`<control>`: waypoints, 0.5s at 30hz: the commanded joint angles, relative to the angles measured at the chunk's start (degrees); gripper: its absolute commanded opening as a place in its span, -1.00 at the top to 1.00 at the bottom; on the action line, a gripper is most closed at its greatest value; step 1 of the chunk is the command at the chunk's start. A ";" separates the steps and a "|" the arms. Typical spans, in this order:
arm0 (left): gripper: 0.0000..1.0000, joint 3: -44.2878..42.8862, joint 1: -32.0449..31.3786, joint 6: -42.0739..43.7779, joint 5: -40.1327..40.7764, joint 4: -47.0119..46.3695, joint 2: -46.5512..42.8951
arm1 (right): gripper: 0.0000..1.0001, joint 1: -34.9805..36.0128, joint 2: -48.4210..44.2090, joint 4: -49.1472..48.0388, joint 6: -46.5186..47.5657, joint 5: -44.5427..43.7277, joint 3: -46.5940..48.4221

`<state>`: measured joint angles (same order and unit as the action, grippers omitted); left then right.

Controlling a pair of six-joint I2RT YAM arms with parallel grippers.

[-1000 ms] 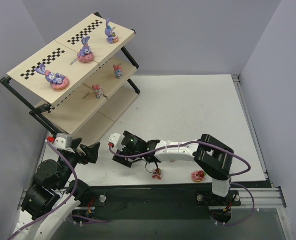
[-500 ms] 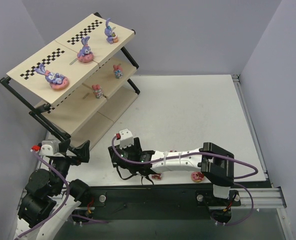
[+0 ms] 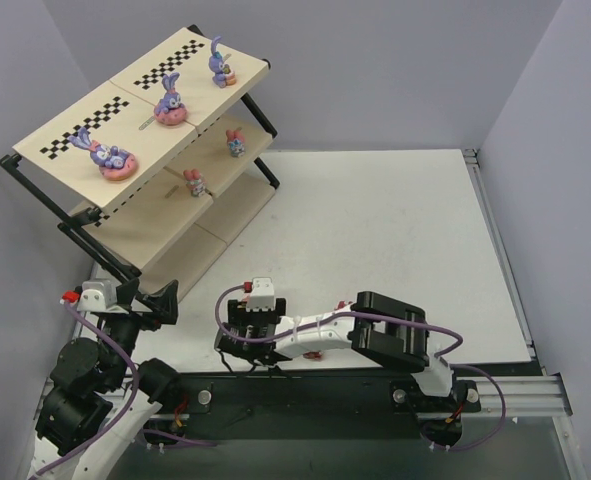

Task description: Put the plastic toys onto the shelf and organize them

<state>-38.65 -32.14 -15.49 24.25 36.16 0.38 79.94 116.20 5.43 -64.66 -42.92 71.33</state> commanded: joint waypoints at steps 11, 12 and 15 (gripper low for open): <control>-0.95 -0.63 0.50 0.19 -0.08 -1.97 -4.86 | -0.30 -2.33 11.32 0.55 -6.53 -9.81 3.73; -0.95 -0.72 0.50 0.19 -0.17 -2.06 -4.86 | -0.28 -2.33 11.94 0.46 -6.44 -10.43 3.82; -0.95 -0.72 0.50 0.28 -0.26 -2.24 -4.86 | -0.26 -2.16 13.70 -0.77 -4.96 -11.49 4.08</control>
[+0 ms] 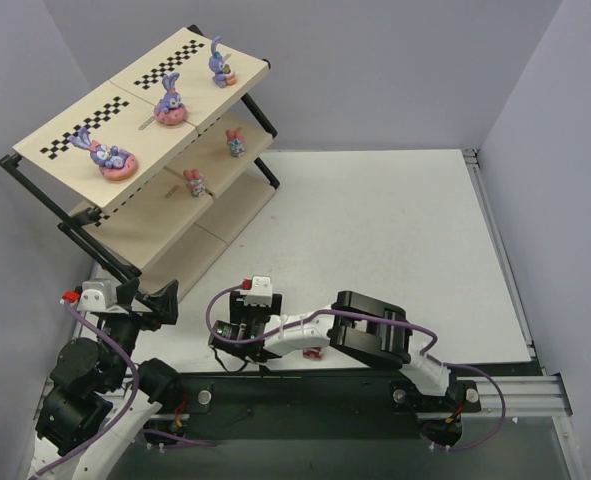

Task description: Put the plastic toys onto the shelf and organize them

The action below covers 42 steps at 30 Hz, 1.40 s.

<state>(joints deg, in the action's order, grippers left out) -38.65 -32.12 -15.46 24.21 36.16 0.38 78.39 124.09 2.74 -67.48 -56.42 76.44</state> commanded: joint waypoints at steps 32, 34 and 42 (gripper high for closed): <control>-0.95 -0.72 0.74 0.52 -1.09 -1.97 -3.72 | -0.60 -1.13 15.48 19.56 -27.07 5.54 9.95; -0.95 -0.81 0.74 0.52 -1.18 -1.97 -3.64 | -0.57 -1.22 15.83 21.24 -30.58 5.97 9.86; -0.95 -0.72 1.01 0.52 -1.35 -2.06 -3.72 | -0.54 -0.26 18.55 26.96 -33.94 7.73 12.58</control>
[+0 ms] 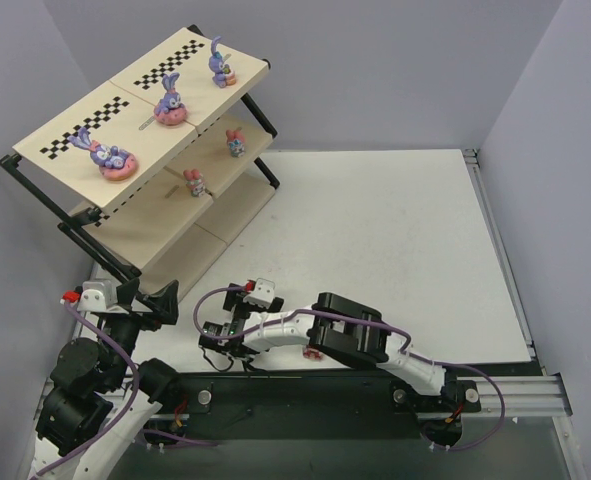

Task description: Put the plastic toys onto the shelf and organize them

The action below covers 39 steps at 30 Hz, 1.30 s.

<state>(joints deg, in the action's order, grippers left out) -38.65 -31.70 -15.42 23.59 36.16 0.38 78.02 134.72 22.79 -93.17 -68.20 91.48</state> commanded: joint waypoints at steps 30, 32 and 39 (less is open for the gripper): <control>-0.95 -0.72 0.94 0.65 -0.92 -2.15 -3.55 | 0.63 2.40 1.53 14.65 -1.68 9.42 -3.05; -0.95 -0.72 0.94 0.65 -0.74 -2.24 -3.55 | 0.74 2.31 -2.94 14.48 2.26 6.70 -4.29; -0.95 -0.81 1.29 0.48 -0.13 -2.06 -3.90 | 0.86 0.03 -17.02 -22.62 36.41 14.30 -20.09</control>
<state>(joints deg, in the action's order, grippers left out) -38.65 -30.94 -15.42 23.35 36.14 0.38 79.42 125.43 22.31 -79.44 -62.98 78.46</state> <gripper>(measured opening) 0.972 0.606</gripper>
